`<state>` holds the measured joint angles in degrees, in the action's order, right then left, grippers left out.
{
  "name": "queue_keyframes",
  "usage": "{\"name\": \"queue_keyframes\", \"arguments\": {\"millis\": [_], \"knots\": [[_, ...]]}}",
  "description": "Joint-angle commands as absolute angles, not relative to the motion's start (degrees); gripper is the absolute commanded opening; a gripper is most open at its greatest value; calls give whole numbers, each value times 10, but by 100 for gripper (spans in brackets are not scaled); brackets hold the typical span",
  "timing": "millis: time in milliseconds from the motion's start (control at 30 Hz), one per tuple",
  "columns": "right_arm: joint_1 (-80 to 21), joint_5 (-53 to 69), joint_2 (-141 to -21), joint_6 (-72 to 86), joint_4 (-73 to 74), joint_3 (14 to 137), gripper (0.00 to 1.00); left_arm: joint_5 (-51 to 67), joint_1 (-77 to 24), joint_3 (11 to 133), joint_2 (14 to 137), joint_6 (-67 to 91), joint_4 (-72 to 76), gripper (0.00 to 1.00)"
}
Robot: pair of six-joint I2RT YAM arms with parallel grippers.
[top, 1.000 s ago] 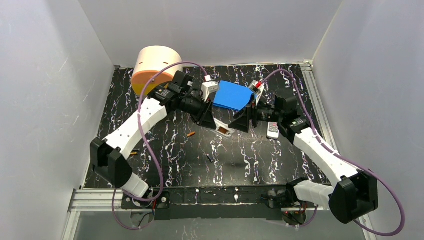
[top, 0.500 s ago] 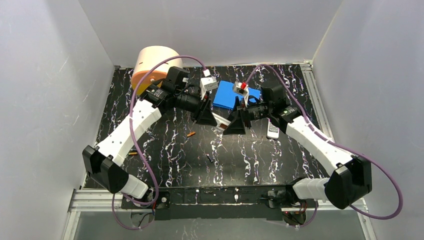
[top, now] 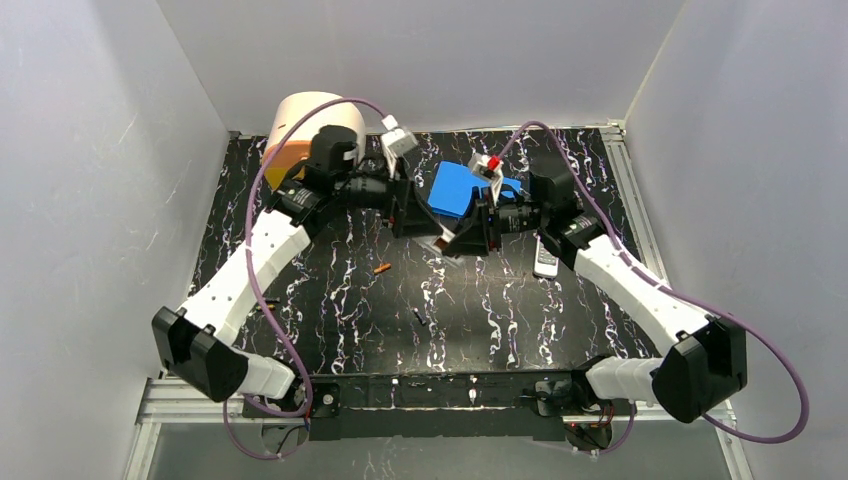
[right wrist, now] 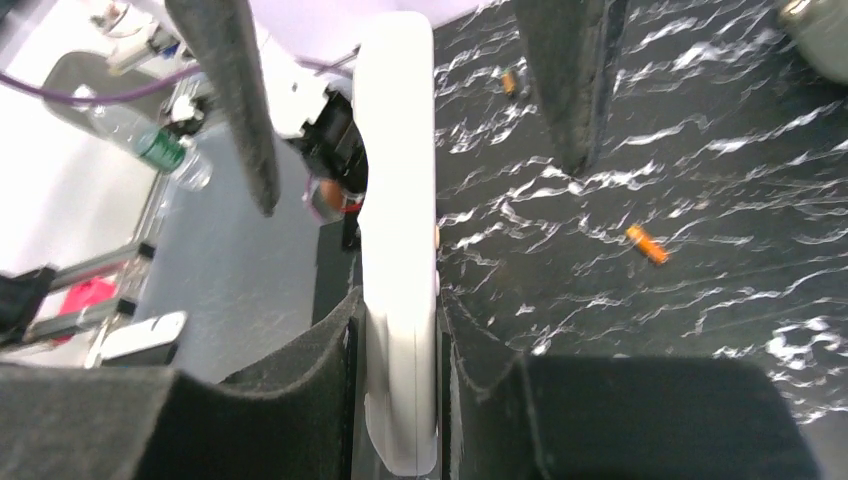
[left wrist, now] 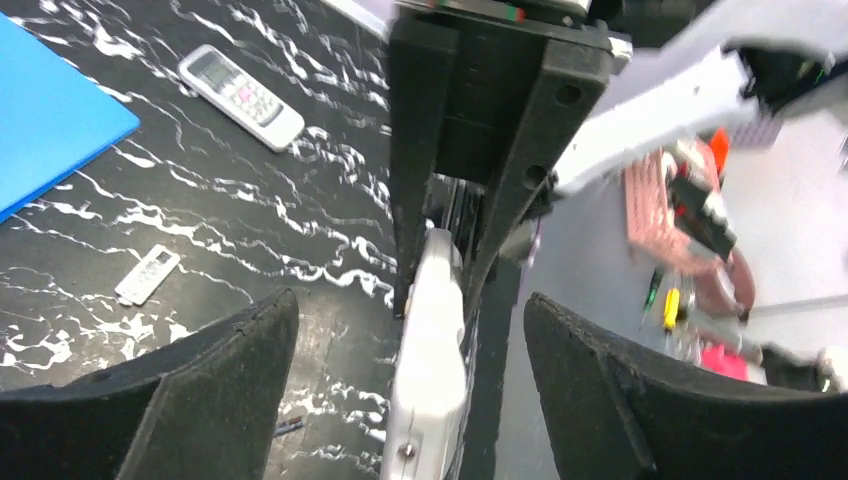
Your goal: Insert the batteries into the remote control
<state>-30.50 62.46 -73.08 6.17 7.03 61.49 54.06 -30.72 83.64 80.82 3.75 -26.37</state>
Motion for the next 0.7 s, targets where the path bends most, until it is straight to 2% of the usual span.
{"name": "queue_keyframes", "arguments": {"millis": [0,133,200,333,667], "knots": [[-304,546,-681,308,-302,558,8,521,-262,775,751,339,47,80],[-304,443,-694,462,-507,531,14,503,-255,785,767,456,150,71],[-303,418,-707,515,-577,530,15,489,-256,780,765,479,192,71],[-307,401,-727,552,-602,555,16,492,-257,799,782,497,224,69],[-309,402,-754,626,-656,565,16,461,-258,775,789,552,321,49]]}}
